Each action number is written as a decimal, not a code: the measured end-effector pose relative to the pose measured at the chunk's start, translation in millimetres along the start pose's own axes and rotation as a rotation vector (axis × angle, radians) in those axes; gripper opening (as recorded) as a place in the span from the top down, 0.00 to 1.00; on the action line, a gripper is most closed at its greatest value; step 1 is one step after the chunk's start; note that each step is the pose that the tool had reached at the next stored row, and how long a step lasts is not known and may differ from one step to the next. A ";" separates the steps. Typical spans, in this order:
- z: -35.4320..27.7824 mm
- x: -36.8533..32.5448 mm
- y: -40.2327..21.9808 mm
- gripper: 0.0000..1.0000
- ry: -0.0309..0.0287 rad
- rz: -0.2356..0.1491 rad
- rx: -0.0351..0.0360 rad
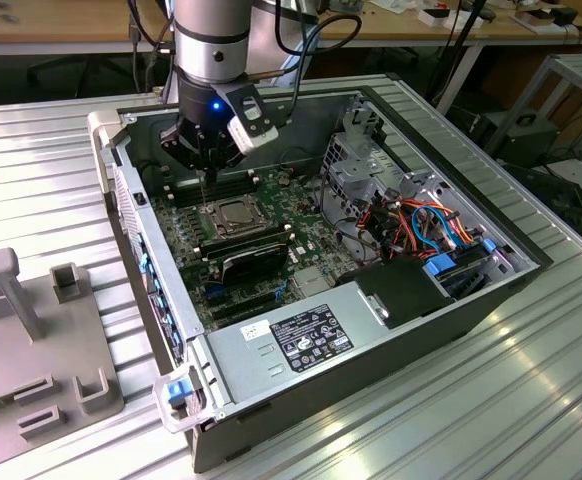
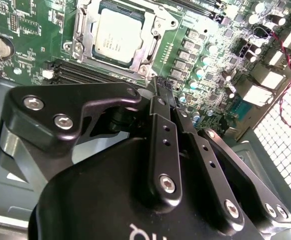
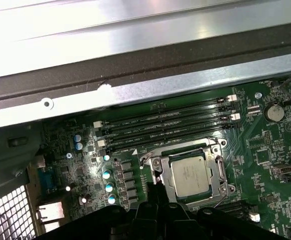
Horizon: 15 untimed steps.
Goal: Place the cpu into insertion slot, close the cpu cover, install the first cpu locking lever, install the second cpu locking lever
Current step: 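Install the first cpu locking lever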
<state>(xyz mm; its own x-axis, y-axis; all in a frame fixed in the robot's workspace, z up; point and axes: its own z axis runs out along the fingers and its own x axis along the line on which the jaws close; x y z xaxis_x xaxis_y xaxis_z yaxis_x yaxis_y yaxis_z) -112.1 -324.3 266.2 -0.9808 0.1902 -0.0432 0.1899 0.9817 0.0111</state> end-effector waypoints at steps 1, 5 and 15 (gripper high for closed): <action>0.0 0.1 0.0 0.89 0.0003 -0.016 -0.0006; 0.4 1.2 -0.3 0.89 0.0015 -0.072 -0.0032; 0.0 14.5 -2.8 0.89 0.0018 -0.094 -0.0042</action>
<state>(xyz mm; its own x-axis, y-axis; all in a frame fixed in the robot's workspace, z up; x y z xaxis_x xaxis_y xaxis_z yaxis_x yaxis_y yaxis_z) -126.8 -324.3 265.6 -0.9943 0.0976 -0.0425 0.0972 0.9952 0.0113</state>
